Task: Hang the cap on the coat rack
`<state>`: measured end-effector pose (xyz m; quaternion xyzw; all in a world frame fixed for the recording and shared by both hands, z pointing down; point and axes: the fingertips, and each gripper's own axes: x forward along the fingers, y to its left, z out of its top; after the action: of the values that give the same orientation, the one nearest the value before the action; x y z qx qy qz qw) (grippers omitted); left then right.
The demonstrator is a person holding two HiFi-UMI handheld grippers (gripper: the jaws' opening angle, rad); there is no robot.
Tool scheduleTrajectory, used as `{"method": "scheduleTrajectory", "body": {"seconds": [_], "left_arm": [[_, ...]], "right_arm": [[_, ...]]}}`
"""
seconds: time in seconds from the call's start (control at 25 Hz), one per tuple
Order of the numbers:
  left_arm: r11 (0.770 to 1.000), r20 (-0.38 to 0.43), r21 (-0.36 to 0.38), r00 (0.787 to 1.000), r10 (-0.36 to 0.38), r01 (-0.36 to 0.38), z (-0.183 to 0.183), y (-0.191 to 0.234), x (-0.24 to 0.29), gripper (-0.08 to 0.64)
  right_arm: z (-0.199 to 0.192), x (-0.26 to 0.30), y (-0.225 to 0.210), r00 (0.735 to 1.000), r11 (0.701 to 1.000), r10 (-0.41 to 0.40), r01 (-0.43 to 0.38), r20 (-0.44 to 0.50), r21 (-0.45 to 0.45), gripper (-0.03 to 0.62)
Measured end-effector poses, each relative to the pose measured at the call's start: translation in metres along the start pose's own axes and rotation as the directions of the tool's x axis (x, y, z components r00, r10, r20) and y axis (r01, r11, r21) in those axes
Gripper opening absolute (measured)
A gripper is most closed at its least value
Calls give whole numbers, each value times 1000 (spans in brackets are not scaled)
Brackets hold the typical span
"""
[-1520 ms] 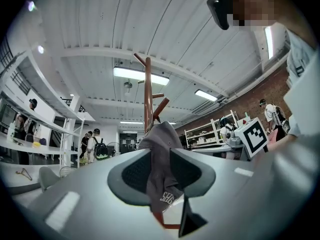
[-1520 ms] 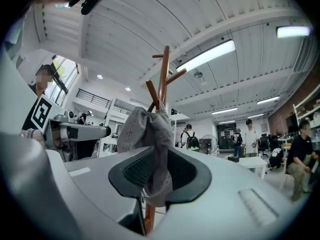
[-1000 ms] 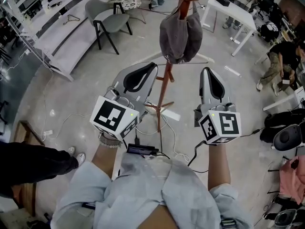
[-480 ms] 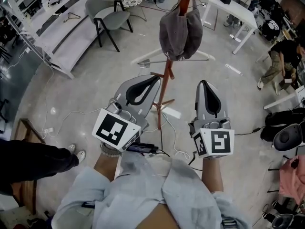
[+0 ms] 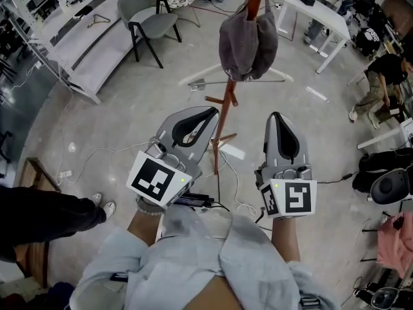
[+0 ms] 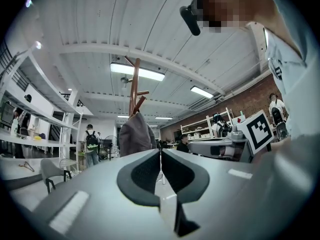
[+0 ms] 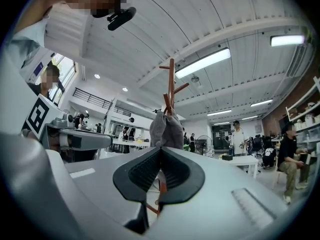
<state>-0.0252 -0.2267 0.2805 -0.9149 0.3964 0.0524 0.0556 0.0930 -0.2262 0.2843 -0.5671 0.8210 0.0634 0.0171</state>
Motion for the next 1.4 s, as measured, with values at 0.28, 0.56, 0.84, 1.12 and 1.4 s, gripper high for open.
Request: {"method": "scheduleTrajectory", "body": {"seconds": [0.28,0.56,0.84,1.12,1.4], "left_arm": [[1000,-2,-9,1000,2,-2,-3,1,-2,11],[1000,-8,2,1000,2,-2,-5,3,-2,11],[1000,-16,-3,1000,2,-2,-7,1,-2,11],[1000,-20,-8,1000,1,-1,-9,0,-1,11],[1000,-23,-15,1000,9,-9,-12,1,-1,11]], "right_arm": [[0,1,1,1000,1000,-1,1,-2,-2,6],[-2,3,-1,1000,1000,-5,5,-4,3,6],[-3,1,-2,1000,1000,-6,6,-7,5,6],[-4,2,-3,1000,1000,-5,5,-13,2,6],[-10,2,-3,1000,1000,-2,2,-26,0,6]]}}
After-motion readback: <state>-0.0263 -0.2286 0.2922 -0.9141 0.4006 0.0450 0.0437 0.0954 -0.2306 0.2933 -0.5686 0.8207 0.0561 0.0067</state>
